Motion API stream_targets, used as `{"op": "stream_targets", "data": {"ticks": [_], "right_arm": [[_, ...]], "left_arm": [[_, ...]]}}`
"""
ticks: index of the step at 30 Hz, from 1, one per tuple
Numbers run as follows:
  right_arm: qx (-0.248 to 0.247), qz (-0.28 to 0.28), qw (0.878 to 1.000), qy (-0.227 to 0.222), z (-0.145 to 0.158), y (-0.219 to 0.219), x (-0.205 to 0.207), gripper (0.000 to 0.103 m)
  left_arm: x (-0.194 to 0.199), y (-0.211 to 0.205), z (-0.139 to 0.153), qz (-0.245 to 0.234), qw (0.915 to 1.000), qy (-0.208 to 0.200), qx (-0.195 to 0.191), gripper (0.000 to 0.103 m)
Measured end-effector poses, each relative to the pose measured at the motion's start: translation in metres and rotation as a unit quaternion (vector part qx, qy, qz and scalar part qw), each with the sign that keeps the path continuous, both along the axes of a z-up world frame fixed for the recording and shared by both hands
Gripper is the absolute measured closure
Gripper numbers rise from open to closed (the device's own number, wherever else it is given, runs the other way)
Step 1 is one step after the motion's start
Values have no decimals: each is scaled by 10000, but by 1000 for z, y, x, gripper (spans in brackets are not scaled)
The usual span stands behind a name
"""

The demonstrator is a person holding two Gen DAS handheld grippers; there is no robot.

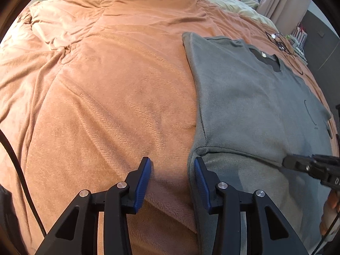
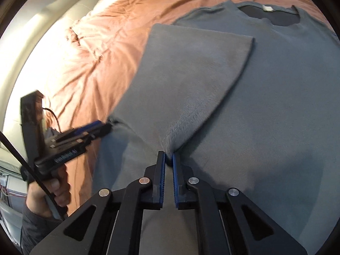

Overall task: Fold small clothes
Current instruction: 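Open the right tool and move it to the shirt's other side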

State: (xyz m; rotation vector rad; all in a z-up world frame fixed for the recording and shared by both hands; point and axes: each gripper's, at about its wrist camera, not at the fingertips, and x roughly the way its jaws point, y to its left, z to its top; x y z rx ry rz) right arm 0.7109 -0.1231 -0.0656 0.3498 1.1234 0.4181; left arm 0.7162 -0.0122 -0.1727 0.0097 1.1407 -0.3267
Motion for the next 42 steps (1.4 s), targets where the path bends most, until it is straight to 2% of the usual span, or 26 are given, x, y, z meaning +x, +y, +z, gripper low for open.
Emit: {"op": "stream_targets", "data": {"ticks": [3, 4, 7, 8, 11, 16, 18, 20, 25, 29, 30, 31, 32, 38, 42], "right_arm": [[-131, -133, 9996, -229, 9, -15, 2, 97], [-98, -183, 9994, -273, 10, -21, 4, 91], [0, -327, 9987, -402, 11, -32, 13, 62], [0, -357, 9984, -444, 9, -34, 17, 60], [-66, -267, 9986, -450, -1, -28, 23, 60], [-852, -27, 9952, -486, -17, 2, 25, 60], [-930, 29, 9942, -548, -11, 1, 21, 60], [-792, -7, 9949, -629, -4, -11, 14, 60], [-628, -373, 9952, -657, 12, -72, -7, 60], [-703, -663, 9927, -717, 32, -112, -34, 58], [-693, -738, 9923, -720, 36, -124, -41, 55], [-677, -816, 9917, -732, 41, -135, -50, 44], [-666, -892, 9909, -758, 46, -145, -58, 38], [-641, -1296, 9852, -917, 78, -201, -106, 38], [-641, -1486, 9817, -1005, 86, -234, -133, 38]], "left_arm": [[-2, 0, 11, -7, 9999, -62, -99, 59], [-2, -1, 16, -33, 9998, -111, -151, 59], [-3, -6, 33, -121, 9991, -315, -243, 59], [-2, -7, 37, -134, 9988, -356, -295, 59], [4, -14, 39, -93, 9987, -403, -284, 59], [16, -26, 13, 67, 9998, -174, -55, 59], [19, -29, -1, 198, 9996, -21, 219, 59], [19, -28, -7, 294, 9993, 75, 225, 58], [10, -33, 14, 389, 9987, 9, 314, 58], [1, -44, 39, 456, 9988, -98, 133, 58], [-1, -51, 46, 450, 9989, -121, 99, 58], [-4, -58, 52, 427, 9989, -142, 84, 58], [-7, -68, 59, 389, 9991, -169, 77, 58], [-18, -128, 89, 111, 9995, -287, -6, 58], [-27, -169, 103, -109, 9993, -369, -20, 58]]}}
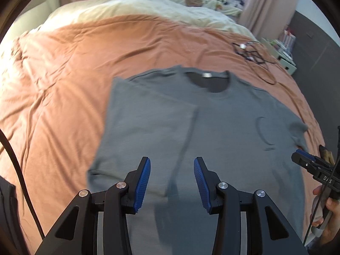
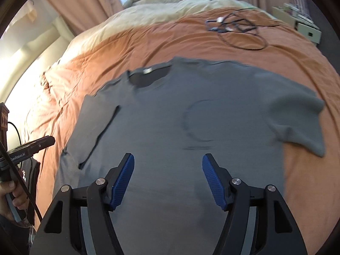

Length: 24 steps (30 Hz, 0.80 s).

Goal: Fold small clothes

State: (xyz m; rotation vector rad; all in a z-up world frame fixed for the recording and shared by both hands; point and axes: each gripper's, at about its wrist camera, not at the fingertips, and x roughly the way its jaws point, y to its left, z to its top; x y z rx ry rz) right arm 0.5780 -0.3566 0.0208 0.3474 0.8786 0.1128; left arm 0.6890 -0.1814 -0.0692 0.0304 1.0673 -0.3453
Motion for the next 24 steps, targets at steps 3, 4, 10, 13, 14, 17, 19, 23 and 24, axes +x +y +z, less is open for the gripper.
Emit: {"op": "stream_targets", "data": {"ticks": [3, 4, 10, 13, 14, 17, 19, 23, 24], "right_arm": [[72, -176, 9998, -23, 1, -24, -17, 38], [108, -212, 9997, -37, 0, -30, -20, 38], [136, -563, 9983, -73, -3, -81, -42, 38], [118, -726, 9973, -77, -7, -104, -51, 38], [130, -784, 9968, -68, -9, -111, -53, 38], [184, -936, 9954, -22, -17, -132, -56, 44], [197, -996, 9948, 40, -22, -145, -54, 48], [226, -1164, 9929, 119, -32, -172, -48, 52], [250, -1231, 9920, 138, -36, -180, -44, 52]], "left_arm": [[-7, -33, 8, -197, 9998, -79, 10, 58], [-8, -42, 9, -258, 9996, -99, 16, 58], [-15, -103, 6, -666, 9976, -153, 59, 58], [-14, -134, 0, -873, 9960, -169, -9, 58], [-13, -143, -2, -933, 9955, -175, -32, 58], [-10, -173, -12, -1114, 9935, -186, -105, 58], [-8, -191, -19, -1218, 9923, -173, -163, 58], [-2, -223, -35, -1434, 9893, -143, -207, 58], [0, -231, -40, -1480, 9886, -131, -228, 58]]}}
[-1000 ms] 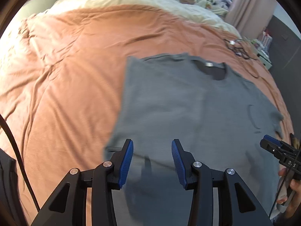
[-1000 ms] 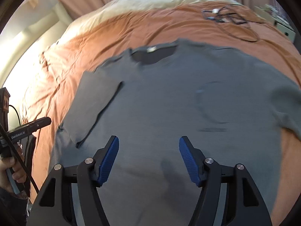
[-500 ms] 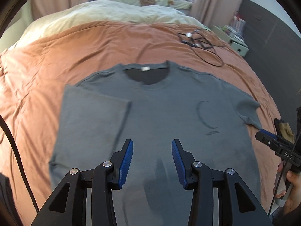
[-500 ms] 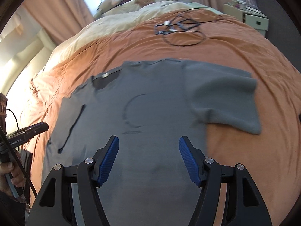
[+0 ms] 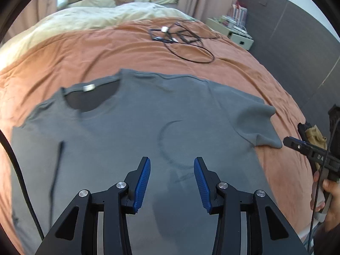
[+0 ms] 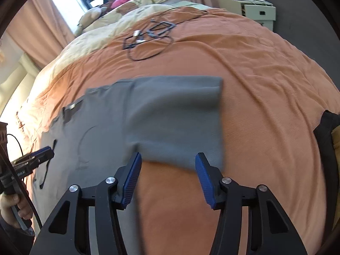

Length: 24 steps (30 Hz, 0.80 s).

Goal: Fold small clothes

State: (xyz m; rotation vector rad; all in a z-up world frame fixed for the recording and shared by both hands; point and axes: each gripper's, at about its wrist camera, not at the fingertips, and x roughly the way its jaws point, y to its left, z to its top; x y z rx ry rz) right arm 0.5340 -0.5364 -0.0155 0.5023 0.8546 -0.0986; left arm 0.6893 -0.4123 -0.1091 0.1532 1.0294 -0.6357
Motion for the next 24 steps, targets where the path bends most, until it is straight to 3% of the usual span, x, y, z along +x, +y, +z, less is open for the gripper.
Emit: {"op": "stream_targets", "data": {"ticks": [4, 12, 16, 19, 20, 21, 23, 24], "right_arm": [[129, -121, 9998, 86, -15, -18, 16, 60], [-77, -208, 9995, 234, -37, -29, 48, 61], [131, -177, 9997, 103, -44, -31, 61, 61], [334, -142, 9993, -51, -49, -38, 73, 61], [419, -146, 9989, -118, -52, -42, 76, 67], [519, -148, 9984, -156, -54, -45, 79, 69], [664, -88, 9976, -193, -59, -49, 85, 87], [719, -34, 9972, -202, -60, -50, 87, 90]], "left_arm": [[9, -24, -16, -131, 9998, 54, -108, 58], [20, -54, -42, -347, 9993, 25, -131, 58], [24, -69, -51, -445, 9988, 82, -183, 58], [24, -80, -56, -504, 9982, 154, -272, 65], [24, -85, -57, -545, 9979, 173, -306, 72], [23, -90, -58, -593, 9975, 195, -346, 75], [20, -100, -59, -664, 9966, 250, -419, 77], [19, -105, -59, -692, 9962, 271, -452, 80]]}}
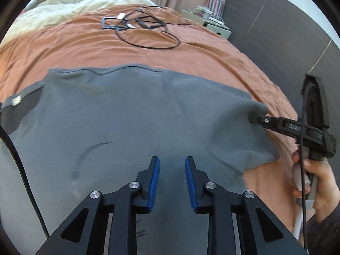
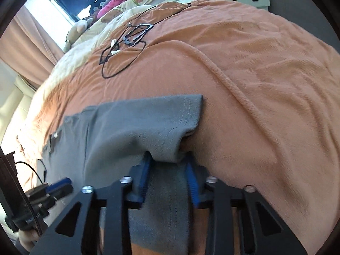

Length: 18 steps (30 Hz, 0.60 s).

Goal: Fold small clothes

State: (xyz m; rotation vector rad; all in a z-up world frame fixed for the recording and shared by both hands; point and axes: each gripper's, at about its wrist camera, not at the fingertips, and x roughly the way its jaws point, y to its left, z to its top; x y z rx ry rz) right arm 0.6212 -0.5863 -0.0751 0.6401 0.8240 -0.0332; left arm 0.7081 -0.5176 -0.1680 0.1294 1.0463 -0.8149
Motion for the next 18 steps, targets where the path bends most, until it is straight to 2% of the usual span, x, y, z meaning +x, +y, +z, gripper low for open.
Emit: {"op": "stream_targets", "data": {"ticks": [1, 5, 8, 12, 15, 18], "right_arm": [[32, 55, 10000, -45, 3, 0, 1, 94], [-174, 130, 9997, -144, 20, 2, -2, 95], [-328, 204, 9991, -166, 37, 9, -5, 96], [-524, 319, 9979, -208, 62, 23, -7, 96], [-593, 393, 9972, -215, 76, 34, -5, 96], [-594, 504, 9966, -253, 87, 45, -3, 96]], "left_arm": [[-1, -5, 0, -37, 10000, 21, -13, 81], [-5, -23, -1, -153, 9999, -7, 51, 84], [-4, -29, -9, -103, 9998, 166, 34, 89], [-1, -31, -15, 14, 9995, 296, -79, 91], [5, -29, -18, 145, 9981, 548, -251, 91], [4, -28, -18, 168, 9978, 558, -302, 92]]}}
